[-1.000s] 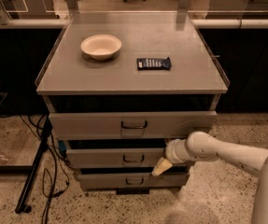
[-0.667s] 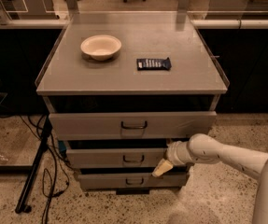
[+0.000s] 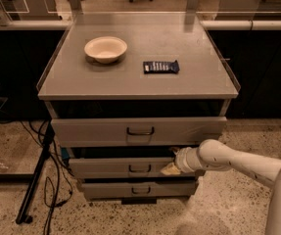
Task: Open middle drawer
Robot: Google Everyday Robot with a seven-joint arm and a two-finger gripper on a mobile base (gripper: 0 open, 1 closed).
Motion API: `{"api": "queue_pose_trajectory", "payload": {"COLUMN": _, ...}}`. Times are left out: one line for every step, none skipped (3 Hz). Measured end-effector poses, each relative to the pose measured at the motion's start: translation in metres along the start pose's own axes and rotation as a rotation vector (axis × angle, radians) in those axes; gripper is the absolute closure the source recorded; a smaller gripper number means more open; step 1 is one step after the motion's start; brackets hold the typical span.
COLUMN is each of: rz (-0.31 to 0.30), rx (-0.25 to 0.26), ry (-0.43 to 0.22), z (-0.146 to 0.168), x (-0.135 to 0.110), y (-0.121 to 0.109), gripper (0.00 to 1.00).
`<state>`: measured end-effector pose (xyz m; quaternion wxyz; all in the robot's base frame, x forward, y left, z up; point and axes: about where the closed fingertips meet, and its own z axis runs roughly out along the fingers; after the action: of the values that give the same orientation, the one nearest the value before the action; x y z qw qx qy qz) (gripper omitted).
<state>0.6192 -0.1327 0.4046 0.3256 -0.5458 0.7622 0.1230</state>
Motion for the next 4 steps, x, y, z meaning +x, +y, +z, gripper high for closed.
{"api": "queue_pose_trajectory", "payload": {"rz": 0.000, "rx": 0.000, "ry": 0.000, "z": -0.003, "x": -0.002, "y": -0.001, "gripper": 0.65}}
{"api": "queue_pose_trajectory", "payload": {"rz": 0.009, "rx": -0.040, "ry": 0.014, "z": -0.019, "x": 0.000, "y": 0.015, "gripper": 0.88}}
{"api": "queue_pose_trajectory", "payload": {"rz": 0.023, "rx": -0.044, "ry": 0.021, "z": -0.030, "x": 0.004, "y": 0.027, "gripper": 1.00}}
{"api": "queue_pose_trajectory", "payload": {"rz": 0.074, "rx": -0.003, "ry": -0.005, "z": -0.043, "x": -0.005, "y": 0.027, "gripper": 1.00}}
